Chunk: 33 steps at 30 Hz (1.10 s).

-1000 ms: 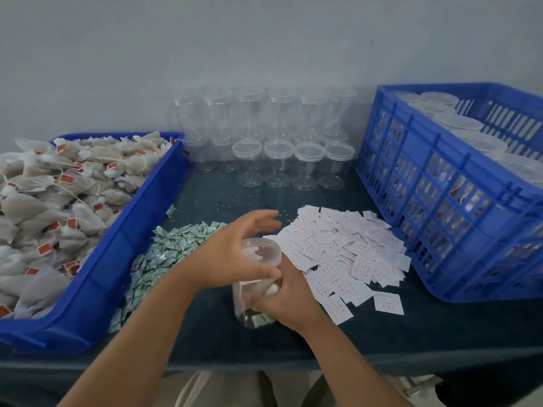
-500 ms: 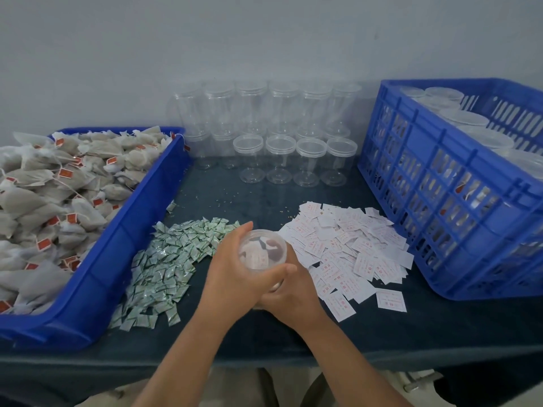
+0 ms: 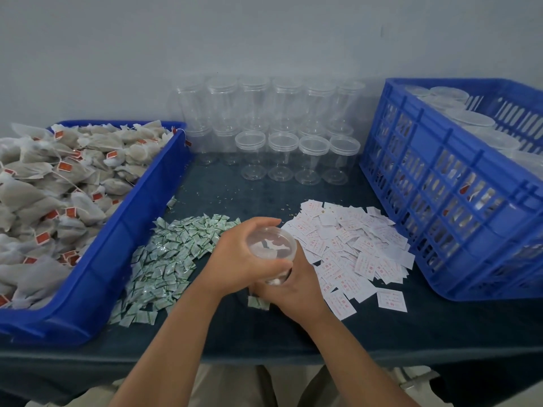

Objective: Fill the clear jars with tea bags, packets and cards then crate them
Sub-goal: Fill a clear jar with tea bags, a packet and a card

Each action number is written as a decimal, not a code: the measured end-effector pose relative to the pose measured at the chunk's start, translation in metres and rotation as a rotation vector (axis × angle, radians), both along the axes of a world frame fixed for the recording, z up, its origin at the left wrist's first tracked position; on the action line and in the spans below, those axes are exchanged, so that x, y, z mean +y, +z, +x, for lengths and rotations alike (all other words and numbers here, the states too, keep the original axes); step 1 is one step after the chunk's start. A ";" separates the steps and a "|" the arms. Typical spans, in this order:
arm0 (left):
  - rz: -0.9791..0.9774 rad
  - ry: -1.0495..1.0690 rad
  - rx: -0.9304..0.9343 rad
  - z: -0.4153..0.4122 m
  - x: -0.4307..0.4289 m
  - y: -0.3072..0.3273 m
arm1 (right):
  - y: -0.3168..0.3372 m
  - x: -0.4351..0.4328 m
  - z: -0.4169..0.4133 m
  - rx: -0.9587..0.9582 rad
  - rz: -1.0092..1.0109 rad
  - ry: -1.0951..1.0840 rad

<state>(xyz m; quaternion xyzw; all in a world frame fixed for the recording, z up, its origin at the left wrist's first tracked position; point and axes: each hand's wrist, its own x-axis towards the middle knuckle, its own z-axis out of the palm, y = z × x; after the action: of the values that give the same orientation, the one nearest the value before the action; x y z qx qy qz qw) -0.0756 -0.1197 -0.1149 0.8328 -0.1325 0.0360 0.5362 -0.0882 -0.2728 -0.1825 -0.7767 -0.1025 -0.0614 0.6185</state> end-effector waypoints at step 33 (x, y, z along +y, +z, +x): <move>0.298 0.096 0.031 0.013 -0.034 -0.065 | 0.263 -0.211 0.009 -0.396 -0.317 -0.603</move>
<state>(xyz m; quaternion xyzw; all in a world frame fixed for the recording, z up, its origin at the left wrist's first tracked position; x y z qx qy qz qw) -0.0631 -0.1533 -0.1796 0.9091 -0.0882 0.0288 0.4061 -0.0792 -0.4839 0.0806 -0.8309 0.0046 -0.3724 0.4133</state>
